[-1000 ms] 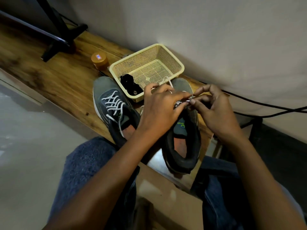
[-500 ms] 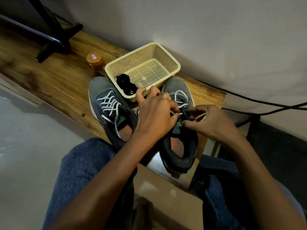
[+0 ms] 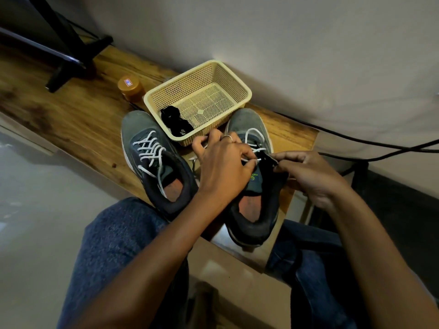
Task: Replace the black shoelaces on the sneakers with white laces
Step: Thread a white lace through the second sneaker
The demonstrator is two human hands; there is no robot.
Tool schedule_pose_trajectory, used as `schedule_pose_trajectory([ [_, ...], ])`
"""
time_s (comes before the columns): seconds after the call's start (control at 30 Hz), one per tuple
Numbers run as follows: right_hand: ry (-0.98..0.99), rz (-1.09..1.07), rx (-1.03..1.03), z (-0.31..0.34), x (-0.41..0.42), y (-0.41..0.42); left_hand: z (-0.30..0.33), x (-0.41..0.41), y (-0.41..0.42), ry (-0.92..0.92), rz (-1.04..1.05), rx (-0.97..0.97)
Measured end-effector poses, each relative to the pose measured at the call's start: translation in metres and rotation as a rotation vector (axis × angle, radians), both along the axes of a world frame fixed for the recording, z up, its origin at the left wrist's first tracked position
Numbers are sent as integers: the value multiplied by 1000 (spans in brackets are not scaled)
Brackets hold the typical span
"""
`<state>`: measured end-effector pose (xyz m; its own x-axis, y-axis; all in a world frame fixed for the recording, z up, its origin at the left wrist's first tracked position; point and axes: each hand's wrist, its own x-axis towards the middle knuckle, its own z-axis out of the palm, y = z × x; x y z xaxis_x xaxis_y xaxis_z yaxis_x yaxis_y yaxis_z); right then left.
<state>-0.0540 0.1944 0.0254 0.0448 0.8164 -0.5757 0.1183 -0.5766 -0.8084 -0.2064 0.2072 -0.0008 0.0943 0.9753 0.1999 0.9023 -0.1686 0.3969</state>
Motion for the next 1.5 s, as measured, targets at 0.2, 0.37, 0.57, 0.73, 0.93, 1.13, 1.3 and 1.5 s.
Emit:
schedule_pose_trajectory([
  [0.2,-23,102,62,-1,1,0,-2,4,-3,14,-15,-1],
  [0.37,-65,169,130,0,2,-1,-4,6,-3,15,1,5],
  [0.57,-40,209,159,1,3,-2,-5,7,-2,53,8,-3],
  [0.73,-90,270,220,-2,6,-3,-7,6,0,65,-31,19],
  [0.93,-160,301,277,-8,6,-1,-7,8,-1,5,4,-24],
  [1.13,-316,380,386,-13,5,-2,-6,10,-3,20,20,-14],
  [1.3,-363,440,413,-14,7,-3,-6,6,3,-17,-35,-64],
  [1.5,-314,377,363,-14,7,-4,-3,6,1,10,-59,-64],
])
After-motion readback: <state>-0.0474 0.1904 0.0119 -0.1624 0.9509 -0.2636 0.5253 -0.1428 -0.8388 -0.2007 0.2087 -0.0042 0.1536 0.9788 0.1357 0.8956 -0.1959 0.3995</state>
